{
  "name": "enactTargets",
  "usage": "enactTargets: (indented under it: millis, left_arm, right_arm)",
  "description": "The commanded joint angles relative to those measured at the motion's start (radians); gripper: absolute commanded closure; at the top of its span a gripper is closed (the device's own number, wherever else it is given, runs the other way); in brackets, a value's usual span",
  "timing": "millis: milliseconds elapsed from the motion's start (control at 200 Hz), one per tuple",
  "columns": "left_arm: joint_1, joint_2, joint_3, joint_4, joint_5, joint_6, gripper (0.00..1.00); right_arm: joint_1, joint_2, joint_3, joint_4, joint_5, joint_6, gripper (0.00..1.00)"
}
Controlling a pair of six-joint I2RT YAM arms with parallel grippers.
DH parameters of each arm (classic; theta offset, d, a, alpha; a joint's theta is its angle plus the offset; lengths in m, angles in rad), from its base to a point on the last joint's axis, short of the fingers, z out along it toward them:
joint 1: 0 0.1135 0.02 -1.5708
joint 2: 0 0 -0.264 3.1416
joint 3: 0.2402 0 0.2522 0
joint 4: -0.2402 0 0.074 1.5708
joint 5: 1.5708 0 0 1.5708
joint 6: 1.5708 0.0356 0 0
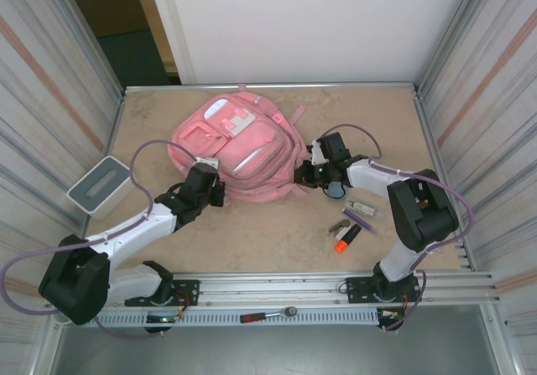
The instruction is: Pack the student bag
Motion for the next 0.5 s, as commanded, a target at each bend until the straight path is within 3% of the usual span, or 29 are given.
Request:
enactTargets:
  millis: [0,140,341,491]
  left_arm:
    - [0.015,-0.014,0.015,-0.057,-0.002,0.017,1.00]
    - [-0.059,-0.023,0.021,-0.033,0.019,-0.002,1.00]
    - [-0.204,0.022,0.062,0.004,0.010,-0.037,1.00]
    - [-0.221,0.066,0.092,0.009,0.003,-0.023,1.00]
  right_arm:
    - [-0.020,0.023,0.087,-0.081,0.034,-0.079,1.00]
    - [-0.038,0.068,0.186,-0.161,0.062,-0.119,0.99]
    - [-0.080,0.130,0.317,-0.214,0.051,-0.130,0.90]
    - [-0.095,0.067,0.244,-0.184,0.056,-0.105,0.64]
